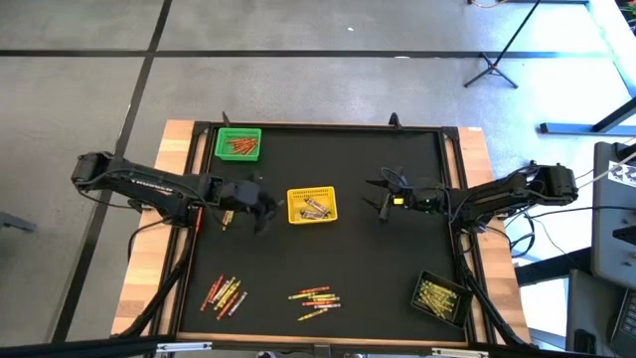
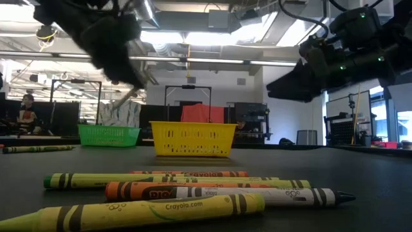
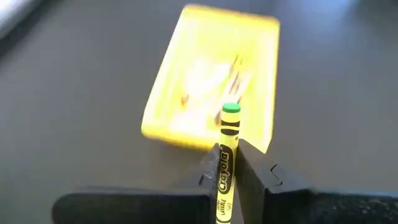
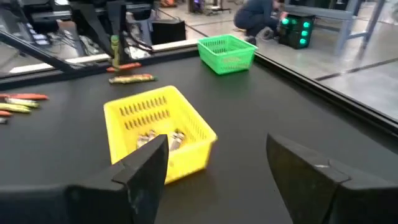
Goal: Sort crayons
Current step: Put the green crayon into the black bin
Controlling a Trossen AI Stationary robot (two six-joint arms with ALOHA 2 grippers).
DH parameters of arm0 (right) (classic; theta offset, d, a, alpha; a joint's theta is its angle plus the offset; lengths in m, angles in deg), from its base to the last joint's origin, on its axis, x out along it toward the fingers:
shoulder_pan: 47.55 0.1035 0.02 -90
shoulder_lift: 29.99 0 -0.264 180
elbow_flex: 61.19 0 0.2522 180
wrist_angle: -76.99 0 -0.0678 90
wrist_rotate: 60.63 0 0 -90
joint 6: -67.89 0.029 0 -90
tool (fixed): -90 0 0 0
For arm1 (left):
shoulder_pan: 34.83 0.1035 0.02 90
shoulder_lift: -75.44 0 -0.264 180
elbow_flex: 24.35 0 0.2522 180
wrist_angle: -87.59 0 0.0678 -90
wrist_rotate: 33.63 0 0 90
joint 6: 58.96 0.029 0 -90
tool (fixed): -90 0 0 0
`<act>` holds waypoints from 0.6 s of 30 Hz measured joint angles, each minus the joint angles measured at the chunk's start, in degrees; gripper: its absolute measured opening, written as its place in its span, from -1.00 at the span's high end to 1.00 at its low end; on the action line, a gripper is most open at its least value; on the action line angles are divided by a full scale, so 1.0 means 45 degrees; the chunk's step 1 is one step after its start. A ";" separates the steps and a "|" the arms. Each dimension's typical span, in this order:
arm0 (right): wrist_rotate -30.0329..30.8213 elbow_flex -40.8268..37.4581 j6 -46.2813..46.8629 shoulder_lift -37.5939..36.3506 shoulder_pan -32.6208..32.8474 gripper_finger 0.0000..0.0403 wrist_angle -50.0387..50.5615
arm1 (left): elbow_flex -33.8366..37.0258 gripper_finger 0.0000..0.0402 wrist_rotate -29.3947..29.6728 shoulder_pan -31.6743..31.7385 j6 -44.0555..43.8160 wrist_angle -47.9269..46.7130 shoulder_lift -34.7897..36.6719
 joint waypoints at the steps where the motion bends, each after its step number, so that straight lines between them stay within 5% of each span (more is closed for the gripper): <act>1: -0.0178 0.0079 -0.0009 0.0028 0.0000 -0.34 -0.0014 | 0.0124 0.90 0.0012 0.0000 0.0582 0.0905 -0.0077; 8: -0.1203 0.0632 -0.0053 0.0695 0.0005 -0.31 -0.0560 | 0.1178 0.90 -0.0152 0.0232 0.3281 0.6946 -0.1001; 18: -0.3136 0.3179 -0.1066 0.2822 0.0010 -0.29 -0.0818 | 0.1594 0.89 -0.2490 0.0833 0.5007 1.4435 -0.4271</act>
